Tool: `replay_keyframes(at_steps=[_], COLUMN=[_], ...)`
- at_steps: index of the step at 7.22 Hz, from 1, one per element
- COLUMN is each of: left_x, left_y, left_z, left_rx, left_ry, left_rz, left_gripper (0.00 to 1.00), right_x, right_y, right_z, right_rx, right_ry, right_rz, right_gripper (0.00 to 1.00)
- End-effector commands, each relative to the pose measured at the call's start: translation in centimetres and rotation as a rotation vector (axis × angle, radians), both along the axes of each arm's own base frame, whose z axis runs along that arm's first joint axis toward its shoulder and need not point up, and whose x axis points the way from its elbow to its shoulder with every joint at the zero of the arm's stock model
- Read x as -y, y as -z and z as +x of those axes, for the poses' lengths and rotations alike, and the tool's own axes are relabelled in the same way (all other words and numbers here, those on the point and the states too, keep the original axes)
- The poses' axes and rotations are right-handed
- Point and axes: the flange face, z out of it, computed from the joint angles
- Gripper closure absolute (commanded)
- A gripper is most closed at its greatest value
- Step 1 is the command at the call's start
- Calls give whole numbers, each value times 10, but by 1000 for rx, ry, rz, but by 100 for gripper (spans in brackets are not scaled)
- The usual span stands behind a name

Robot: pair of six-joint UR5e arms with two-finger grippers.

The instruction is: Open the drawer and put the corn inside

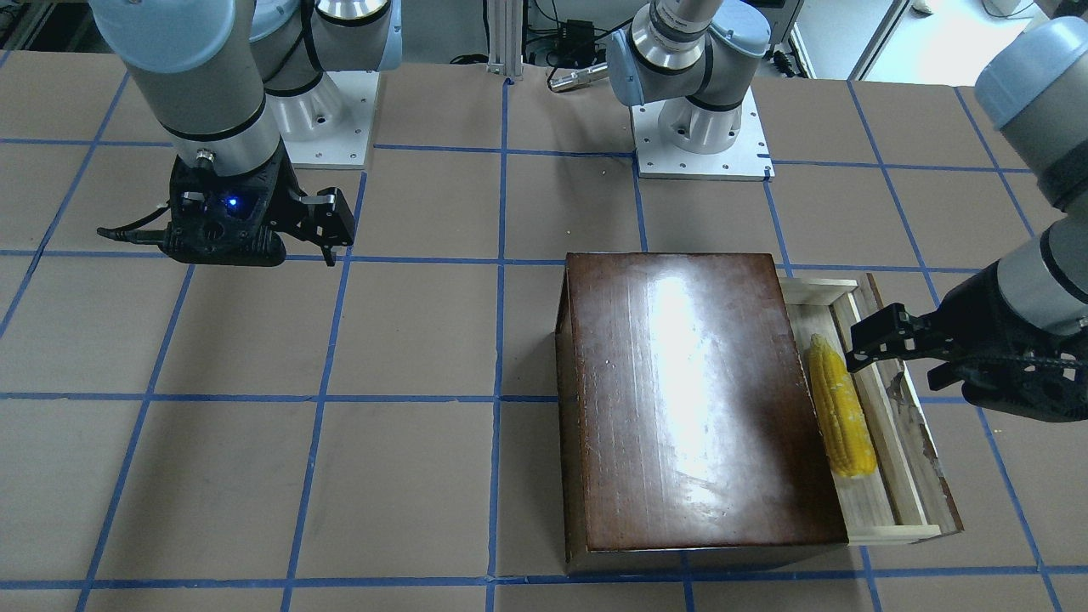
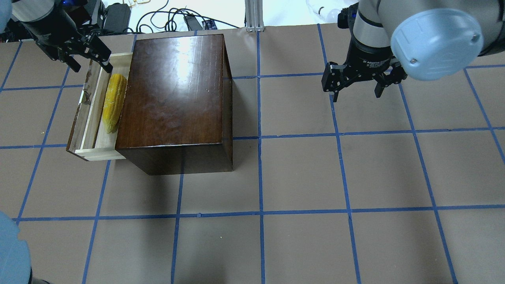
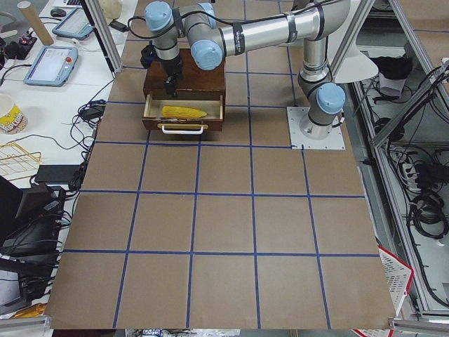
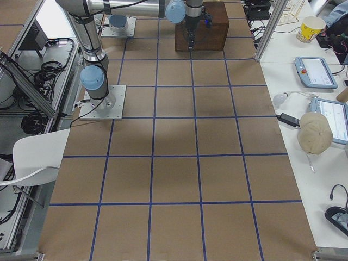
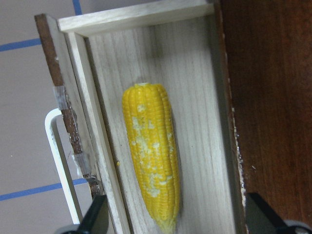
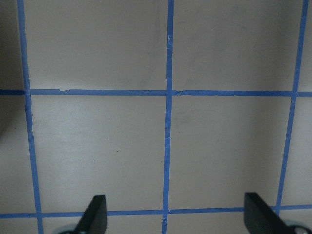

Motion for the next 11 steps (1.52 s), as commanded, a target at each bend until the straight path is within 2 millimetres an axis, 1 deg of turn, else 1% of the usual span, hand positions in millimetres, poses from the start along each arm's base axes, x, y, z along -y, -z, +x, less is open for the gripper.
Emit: replay_keyframes(at_steps=[1, 2, 3, 4, 5, 6, 11], left_x=[-18, -26, -35, -41, -46, -55, -108], left_y=[-27, -34, -41, -44, -44, -37, -15], left_z=[-60, -97, -123, -138, -142, -142, -149], left_rx=[42, 46, 46, 39, 36, 39, 52], left_ry=[-74, -89, -111, -151, -168, -166, -153], left_rz=[-24, -33, -44, -47, -48, -28, 8], left_gripper=[0, 0, 0, 0, 0, 0, 0], right_x=[0, 0, 0, 0, 0, 0, 0], right_y=[0, 0, 0, 0, 0, 0, 0], right_z=[0, 0, 0, 0, 0, 0, 0], right_rx=[0, 2, 2, 2, 0, 0, 0], right_ry=[0, 0, 0, 0, 0, 0, 0], right_rz=[-1, -1, 0, -1, 0, 0, -1], right_gripper=[0, 0, 0, 0, 0, 0, 0])
